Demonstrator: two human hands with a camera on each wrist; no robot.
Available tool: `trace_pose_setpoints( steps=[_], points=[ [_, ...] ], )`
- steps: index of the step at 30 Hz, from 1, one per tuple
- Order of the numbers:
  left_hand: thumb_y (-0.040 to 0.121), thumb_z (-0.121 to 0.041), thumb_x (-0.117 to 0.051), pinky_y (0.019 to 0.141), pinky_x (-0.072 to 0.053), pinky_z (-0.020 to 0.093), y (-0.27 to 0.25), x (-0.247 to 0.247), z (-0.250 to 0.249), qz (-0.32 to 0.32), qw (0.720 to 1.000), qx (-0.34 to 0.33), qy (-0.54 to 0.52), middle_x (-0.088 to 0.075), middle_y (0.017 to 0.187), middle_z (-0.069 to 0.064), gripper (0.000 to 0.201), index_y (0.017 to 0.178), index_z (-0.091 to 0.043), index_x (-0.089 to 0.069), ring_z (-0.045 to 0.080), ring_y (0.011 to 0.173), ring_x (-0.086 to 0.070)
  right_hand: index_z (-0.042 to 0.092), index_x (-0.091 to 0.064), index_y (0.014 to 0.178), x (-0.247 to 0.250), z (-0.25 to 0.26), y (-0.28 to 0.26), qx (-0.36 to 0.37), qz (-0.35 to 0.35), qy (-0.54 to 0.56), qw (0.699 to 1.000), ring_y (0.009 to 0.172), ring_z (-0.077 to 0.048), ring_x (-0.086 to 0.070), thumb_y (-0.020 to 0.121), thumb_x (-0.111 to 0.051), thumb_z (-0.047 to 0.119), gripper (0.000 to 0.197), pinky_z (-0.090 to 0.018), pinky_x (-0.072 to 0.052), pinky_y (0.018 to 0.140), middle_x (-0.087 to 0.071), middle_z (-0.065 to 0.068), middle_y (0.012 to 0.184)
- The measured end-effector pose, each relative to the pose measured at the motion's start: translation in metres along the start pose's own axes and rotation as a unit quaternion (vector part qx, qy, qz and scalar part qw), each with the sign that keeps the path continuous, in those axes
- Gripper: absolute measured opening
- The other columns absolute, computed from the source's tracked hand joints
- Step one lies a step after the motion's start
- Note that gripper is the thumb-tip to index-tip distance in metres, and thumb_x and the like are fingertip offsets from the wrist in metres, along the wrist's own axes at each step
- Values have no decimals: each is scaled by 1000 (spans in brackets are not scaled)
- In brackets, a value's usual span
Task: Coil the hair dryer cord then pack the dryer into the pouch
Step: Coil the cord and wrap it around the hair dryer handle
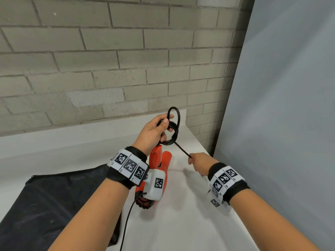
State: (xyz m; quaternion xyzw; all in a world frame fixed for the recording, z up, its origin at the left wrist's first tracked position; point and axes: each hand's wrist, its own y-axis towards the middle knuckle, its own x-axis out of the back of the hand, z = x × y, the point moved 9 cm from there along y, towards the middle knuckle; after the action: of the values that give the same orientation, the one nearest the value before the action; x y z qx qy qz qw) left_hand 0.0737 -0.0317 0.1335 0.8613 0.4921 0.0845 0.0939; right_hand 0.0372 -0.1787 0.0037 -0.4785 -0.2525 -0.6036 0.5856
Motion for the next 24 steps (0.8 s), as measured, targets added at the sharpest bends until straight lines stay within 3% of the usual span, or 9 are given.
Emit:
trace_pose_setpoints(
  steps=[2,5,7,9,10,12,16,19,24],
  points=[
    [96,-18,-37,49,-31,15,0,-1,-3,-3,1000,-9,-4,-51,74,4,24,93,-29,-58,2,40,-34,4,-56,109,-10,0,-4,-34,62,-43,997,74,-27,-62,90,-39,6,26,-33,-52,68,-62,-12,98],
    [96,-17,-36,48,-30,15,1,-5,-2,4,1000,-7,0,-51,73,5,26,88,-26,-59,2,39,-34,7,-44,130,-4,20,-5,-2,41,-99,994,112,-29,-56,91,-49,17,41,-33,-45,92,-56,-15,125],
    [96,-16,-37,46,-31,13,1,-8,-2,14,1000,-7,0,-51,71,5,24,87,-24,-58,2,38,-34,15,-37,135,13,47,-10,74,-26,65,995,114,-26,-54,90,-52,23,48,-27,-41,92,-55,-11,126],
    [96,-14,-38,45,-35,11,1,-10,-3,18,1000,-9,-8,-51,69,5,23,86,-20,-58,1,36,-34,17,-46,129,33,75,-20,178,-85,215,957,110,-14,-55,91,-51,17,38,-7,-37,87,-57,-1,122],
    [95,-13,-38,45,-36,10,1,-11,-4,19,1000,-9,-11,-50,69,4,23,86,-18,-58,1,36,-33,15,-53,122,39,83,-23,209,-99,260,938,103,-5,-55,91,-51,14,31,2,-35,81,-59,3,116],
    [96,-14,-37,44,-35,10,1,-11,-4,23,1000,-10,0,-51,71,3,22,90,-17,-58,2,36,-34,10,-62,112,44,88,-27,224,-114,298,921,90,4,-54,92,-51,11,23,8,-35,72,-63,3,107],
    [96,-16,-36,47,-30,15,1,-3,-3,20,1000,-12,9,-47,68,-2,26,87,-21,-60,2,39,-34,8,-67,101,37,64,-16,172,-148,208,951,91,-12,-57,93,-47,15,23,-2,-39,73,-69,-7,105],
    [96,-15,-35,46,-30,14,2,3,-2,17,1000,-4,-8,-41,67,-1,29,77,-19,-56,2,38,-32,17,-68,101,25,30,0,78,-140,120,980,96,-24,-61,91,-47,25,24,-30,-46,87,-69,-5,108],
    [90,-9,-48,46,-31,16,-1,-1,-2,39,999,-2,-6,-37,65,1,19,75,-18,-55,3,40,-31,18,-60,102,33,26,1,51,-160,24,986,98,-27,-60,90,-44,21,21,-34,-49,85,-66,-6,106]
  ],
)
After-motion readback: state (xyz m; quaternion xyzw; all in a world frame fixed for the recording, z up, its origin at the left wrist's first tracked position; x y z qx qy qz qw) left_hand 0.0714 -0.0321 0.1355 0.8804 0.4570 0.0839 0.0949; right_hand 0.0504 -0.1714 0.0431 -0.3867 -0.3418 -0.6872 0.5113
